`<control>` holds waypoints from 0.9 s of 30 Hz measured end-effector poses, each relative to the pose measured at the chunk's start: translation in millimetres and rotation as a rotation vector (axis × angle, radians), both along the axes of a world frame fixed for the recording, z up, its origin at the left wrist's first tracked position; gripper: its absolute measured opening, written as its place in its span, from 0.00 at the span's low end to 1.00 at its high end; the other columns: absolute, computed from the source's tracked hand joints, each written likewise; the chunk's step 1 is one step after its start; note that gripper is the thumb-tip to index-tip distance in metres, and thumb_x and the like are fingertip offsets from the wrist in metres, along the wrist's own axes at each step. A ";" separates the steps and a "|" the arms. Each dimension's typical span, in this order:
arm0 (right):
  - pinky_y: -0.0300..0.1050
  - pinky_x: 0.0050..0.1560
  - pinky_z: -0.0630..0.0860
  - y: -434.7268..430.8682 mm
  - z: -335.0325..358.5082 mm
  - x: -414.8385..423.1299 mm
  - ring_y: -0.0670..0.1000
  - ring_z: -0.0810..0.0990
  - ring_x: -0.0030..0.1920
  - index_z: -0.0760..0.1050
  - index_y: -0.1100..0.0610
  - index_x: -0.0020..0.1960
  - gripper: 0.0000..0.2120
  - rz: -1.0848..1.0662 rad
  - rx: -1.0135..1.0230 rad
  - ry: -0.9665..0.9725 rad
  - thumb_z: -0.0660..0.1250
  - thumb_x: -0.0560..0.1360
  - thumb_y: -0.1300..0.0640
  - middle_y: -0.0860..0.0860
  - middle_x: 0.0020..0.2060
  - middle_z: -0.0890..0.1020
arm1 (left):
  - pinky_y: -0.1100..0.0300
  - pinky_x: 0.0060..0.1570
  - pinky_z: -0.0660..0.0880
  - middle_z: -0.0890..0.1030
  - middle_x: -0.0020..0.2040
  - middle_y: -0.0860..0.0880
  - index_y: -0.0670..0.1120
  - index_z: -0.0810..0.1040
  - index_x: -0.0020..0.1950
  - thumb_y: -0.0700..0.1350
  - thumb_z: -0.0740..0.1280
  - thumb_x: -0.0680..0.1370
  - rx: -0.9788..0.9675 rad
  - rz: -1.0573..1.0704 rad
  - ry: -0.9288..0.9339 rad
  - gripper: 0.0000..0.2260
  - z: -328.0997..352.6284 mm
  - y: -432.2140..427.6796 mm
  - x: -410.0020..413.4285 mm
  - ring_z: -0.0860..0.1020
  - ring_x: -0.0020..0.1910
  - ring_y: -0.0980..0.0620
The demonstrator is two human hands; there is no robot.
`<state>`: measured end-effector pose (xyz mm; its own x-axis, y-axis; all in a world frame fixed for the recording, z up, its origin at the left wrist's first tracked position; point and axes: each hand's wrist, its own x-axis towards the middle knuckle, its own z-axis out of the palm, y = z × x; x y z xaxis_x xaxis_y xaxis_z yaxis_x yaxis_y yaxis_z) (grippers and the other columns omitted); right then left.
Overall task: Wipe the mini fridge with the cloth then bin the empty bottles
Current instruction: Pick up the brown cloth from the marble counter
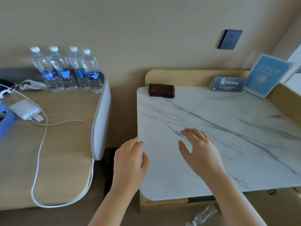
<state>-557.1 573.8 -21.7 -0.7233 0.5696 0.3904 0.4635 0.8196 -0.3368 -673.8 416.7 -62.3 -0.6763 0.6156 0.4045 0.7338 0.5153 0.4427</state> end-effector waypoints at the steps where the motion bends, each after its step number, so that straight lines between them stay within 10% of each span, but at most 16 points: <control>1: 0.49 0.50 0.74 8.0 -1.5 -9.6 0.56 0.80 0.52 0.79 0.58 0.54 0.14 0.003 -0.003 0.005 0.64 0.71 0.53 0.52 0.51 0.82 | 0.49 0.52 0.73 0.80 0.55 0.44 0.42 0.80 0.54 0.43 0.65 0.70 -0.016 0.000 0.006 0.14 -2.3 7.3 -7.0 0.79 0.54 0.45; 27: 0.56 0.60 0.70 196.4 -90.7 -259.7 0.59 0.72 0.63 0.73 0.59 0.63 0.23 0.036 0.046 -0.174 0.71 0.69 0.54 0.56 0.61 0.76 | 0.43 0.55 0.74 0.76 0.60 0.41 0.44 0.79 0.53 0.41 0.72 0.69 -0.133 -0.132 -0.141 0.13 -101.2 208.3 -221.3 0.73 0.62 0.41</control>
<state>-816.8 770.2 -112.4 -0.8016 0.5268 0.2826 0.4819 0.8492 -0.2161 -895.1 625.0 -163.5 -0.6306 0.7440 0.2207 0.7343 0.4799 0.4801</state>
